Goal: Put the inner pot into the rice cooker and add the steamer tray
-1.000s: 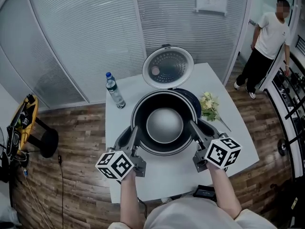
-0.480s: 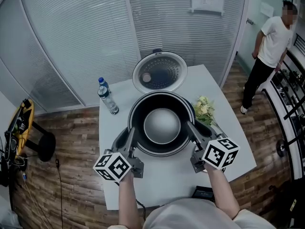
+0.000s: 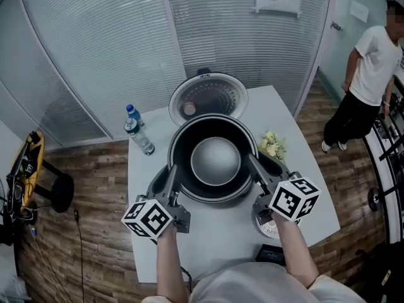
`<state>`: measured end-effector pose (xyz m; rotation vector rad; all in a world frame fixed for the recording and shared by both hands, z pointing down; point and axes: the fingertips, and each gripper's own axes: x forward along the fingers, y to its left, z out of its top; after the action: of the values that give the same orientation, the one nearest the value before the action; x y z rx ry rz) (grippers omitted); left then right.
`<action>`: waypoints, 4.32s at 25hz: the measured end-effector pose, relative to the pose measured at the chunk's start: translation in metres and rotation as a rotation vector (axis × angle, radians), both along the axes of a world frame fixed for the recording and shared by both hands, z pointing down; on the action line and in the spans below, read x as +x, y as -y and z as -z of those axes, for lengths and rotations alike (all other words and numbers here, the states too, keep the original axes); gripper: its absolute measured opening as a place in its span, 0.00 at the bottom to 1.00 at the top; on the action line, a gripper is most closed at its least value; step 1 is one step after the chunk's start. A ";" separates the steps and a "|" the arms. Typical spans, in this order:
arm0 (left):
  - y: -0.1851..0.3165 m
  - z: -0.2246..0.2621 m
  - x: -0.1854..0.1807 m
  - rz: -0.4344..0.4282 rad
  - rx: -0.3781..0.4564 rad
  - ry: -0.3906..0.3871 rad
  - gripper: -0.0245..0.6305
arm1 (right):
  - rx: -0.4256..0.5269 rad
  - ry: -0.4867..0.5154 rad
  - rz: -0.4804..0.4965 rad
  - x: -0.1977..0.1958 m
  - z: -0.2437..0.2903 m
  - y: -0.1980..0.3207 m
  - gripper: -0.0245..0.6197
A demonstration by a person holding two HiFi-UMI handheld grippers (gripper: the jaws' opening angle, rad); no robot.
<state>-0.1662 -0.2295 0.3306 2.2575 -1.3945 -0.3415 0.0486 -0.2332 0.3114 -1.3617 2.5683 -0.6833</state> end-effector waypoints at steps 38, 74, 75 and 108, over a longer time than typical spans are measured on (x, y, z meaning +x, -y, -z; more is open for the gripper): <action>0.068 -0.136 0.029 -0.010 -0.319 0.293 0.18 | -0.295 -0.212 0.004 0.022 -0.145 0.062 0.22; 0.003 -0.097 0.033 -0.038 -0.230 0.378 0.32 | -0.208 -0.410 -0.122 0.052 -0.108 -0.020 0.31; -0.003 -0.096 0.037 -0.050 -0.227 0.377 0.32 | -0.207 -0.409 -0.129 0.053 -0.106 -0.026 0.31; -0.137 -0.235 0.237 -0.476 -0.401 0.378 0.32 | -0.530 -0.410 -0.380 0.219 -0.250 -0.193 0.31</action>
<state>0.0704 -0.0927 0.5656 2.2768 -0.9234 0.4980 0.2677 -0.0402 0.5613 -2.2908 2.3665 -1.1622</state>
